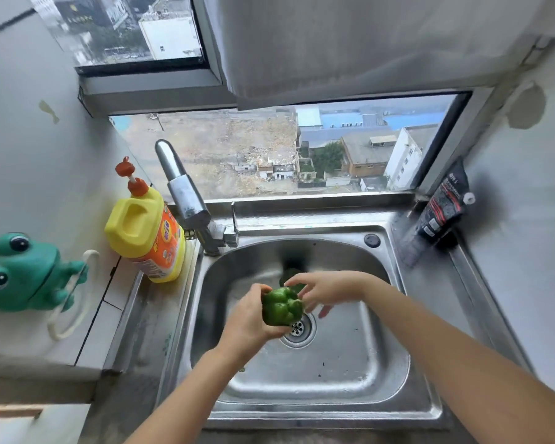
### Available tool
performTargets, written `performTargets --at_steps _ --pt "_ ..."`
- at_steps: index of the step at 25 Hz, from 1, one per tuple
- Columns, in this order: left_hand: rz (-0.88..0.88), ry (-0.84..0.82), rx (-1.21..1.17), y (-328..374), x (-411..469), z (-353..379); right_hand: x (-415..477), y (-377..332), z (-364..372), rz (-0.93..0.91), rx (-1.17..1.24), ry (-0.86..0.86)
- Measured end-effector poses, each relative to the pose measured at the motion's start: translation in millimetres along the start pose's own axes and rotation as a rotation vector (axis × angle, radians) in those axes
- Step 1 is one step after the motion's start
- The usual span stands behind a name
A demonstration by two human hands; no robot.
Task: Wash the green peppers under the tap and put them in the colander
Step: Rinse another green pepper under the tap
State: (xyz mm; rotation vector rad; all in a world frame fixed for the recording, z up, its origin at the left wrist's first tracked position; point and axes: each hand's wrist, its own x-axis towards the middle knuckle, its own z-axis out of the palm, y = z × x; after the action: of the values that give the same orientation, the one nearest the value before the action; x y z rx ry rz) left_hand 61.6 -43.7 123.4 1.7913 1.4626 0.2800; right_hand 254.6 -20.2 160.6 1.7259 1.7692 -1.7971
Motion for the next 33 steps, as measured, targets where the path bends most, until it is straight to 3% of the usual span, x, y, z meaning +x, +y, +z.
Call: performTargets --at_steps 5,10,15,18,23,25,28,31,33 --pt "0.179 0.171 0.084 30 -7 8 -35 28 12 -0.18 0.473 0.053" --pt "0.315 0.246 0.114 59 -12 15 -51 32 38 -0.226 0.487 0.528" --pt "0.439 0.039 0.189 70 -16 10 -77 35 57 -0.195 0.464 0.818" --pt "0.437 -0.046 0.34 67 -16 -1 -96 35 73 -0.121 0.224 1.008" --pt "0.573 -0.256 0.337 62 -27 2 -124 38 118 -0.021 -0.091 1.157" --pt "0.608 -0.368 0.368 69 -32 11 -135 44 138 0.029 -0.066 1.221" --pt "0.737 -0.293 0.456 86 -49 32 -159 57 164 0.057 0.048 1.31" --pt "0.807 -0.258 0.34 113 -69 57 -195 71 183 0.092 0.077 1.404" --pt "0.871 -0.33 0.241 136 -84 78 -226 86 195 0.066 0.237 1.468"
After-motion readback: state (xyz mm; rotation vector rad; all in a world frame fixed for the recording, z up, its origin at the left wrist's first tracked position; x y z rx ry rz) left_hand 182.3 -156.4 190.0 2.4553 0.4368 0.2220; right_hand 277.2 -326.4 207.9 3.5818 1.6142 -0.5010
